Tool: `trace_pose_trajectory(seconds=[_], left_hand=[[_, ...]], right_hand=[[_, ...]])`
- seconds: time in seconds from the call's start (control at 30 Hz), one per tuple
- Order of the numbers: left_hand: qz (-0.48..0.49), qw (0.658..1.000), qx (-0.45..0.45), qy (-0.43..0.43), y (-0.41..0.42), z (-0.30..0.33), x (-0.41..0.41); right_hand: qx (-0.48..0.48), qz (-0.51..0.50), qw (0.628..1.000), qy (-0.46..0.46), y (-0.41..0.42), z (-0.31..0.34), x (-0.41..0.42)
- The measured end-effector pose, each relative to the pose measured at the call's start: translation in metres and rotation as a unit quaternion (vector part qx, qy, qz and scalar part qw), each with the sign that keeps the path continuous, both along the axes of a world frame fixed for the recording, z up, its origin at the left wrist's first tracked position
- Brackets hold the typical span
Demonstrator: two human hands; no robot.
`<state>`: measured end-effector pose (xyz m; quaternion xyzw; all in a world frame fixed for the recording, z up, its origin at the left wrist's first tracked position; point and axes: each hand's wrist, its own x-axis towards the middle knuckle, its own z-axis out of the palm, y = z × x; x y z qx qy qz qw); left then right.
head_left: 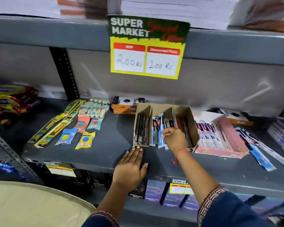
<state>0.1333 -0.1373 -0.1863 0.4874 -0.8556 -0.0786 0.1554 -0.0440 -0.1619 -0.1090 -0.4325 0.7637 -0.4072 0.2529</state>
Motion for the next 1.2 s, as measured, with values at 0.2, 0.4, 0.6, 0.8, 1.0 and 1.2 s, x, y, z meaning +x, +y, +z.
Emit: trace_pose_trajectory(seconds=[0.2, 0.4, 0.6, 0.8, 1.0, 1.2], left_hand=[[-0.004, 1.0, -0.019, 0.008, -0.003, -0.006, -0.001], [-0.006, 1.0, -0.029, -0.001, -0.004, -0.006, -0.004], [-0.007, 0.999, -0.039, 0.008, 0.002, -0.001, -0.005], [0.01, 0.999, -0.002, -0.049, 0.007, 0.005, -0.016], [-0.032, 0.997, 0.011, -0.067, 0.037, 0.014, -0.067], [-0.094, 0.988, 0.049, -0.107, 0.049, 0.009, -0.13]], right_hand=[[0.066, 0.007, 0.995, 0.079, -0.022, -0.012, 0.005], [0.131, 0.07, 0.958, 0.246, -0.024, -0.011, 0.007], [0.078, 0.076, 0.934, 0.341, -0.006, -0.002, 0.01], [-0.046, 0.056, 0.956, 0.284, 0.029, 0.01, -0.004], [-0.132, 0.015, 0.962, 0.238, 0.068, 0.006, -0.052], [-0.139, -0.054, 0.967, 0.207, 0.107, -0.005, -0.111]])
